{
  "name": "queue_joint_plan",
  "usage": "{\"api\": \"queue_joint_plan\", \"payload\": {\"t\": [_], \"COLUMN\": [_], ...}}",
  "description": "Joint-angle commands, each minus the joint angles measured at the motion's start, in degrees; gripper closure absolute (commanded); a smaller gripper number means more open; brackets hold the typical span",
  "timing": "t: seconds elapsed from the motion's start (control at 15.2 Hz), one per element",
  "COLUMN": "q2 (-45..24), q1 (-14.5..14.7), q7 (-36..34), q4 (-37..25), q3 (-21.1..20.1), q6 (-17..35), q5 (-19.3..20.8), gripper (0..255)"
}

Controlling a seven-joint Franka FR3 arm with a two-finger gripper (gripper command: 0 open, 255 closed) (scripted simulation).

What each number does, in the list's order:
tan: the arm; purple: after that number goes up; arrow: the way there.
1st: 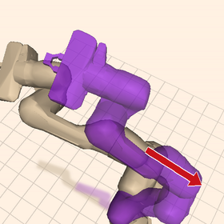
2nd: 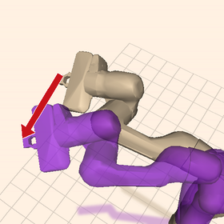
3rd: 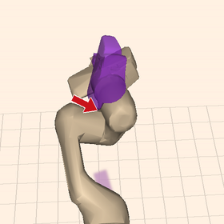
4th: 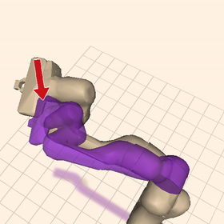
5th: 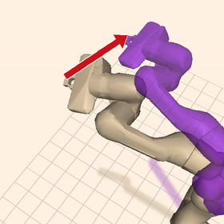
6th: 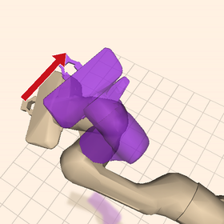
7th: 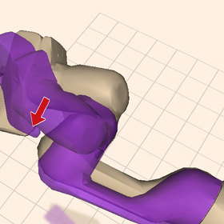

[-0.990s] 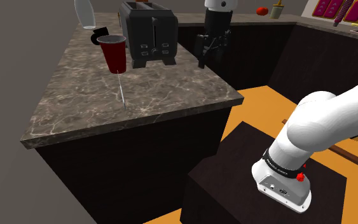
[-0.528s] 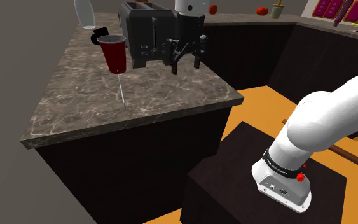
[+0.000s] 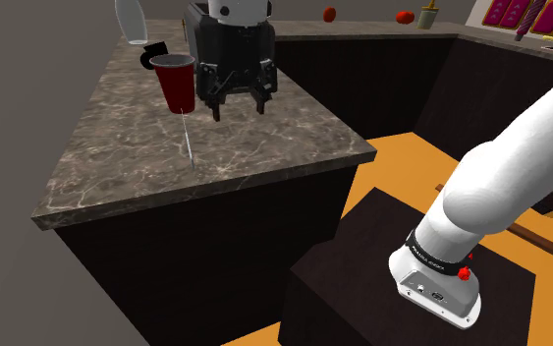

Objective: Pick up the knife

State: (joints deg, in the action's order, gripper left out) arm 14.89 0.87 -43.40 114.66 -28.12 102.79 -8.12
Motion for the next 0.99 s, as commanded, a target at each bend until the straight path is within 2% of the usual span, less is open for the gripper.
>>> {"api": "queue_joint_plan", "payload": {"t": [0.0,0.4,0.92], "q2": [-4.58,-19.34,-19.64], "q1": [-0.18,2.00,2.15], "q7": [-4.59,-18.48,-18.59], "q4": [-4.28,-18.51,-12.99], "q3": [-2.07,-6.73,-6.49], "q6": [0.43,0.05,5.83], "q5": [1.48,8.90,9.07], "gripper": [0,0,0]}}
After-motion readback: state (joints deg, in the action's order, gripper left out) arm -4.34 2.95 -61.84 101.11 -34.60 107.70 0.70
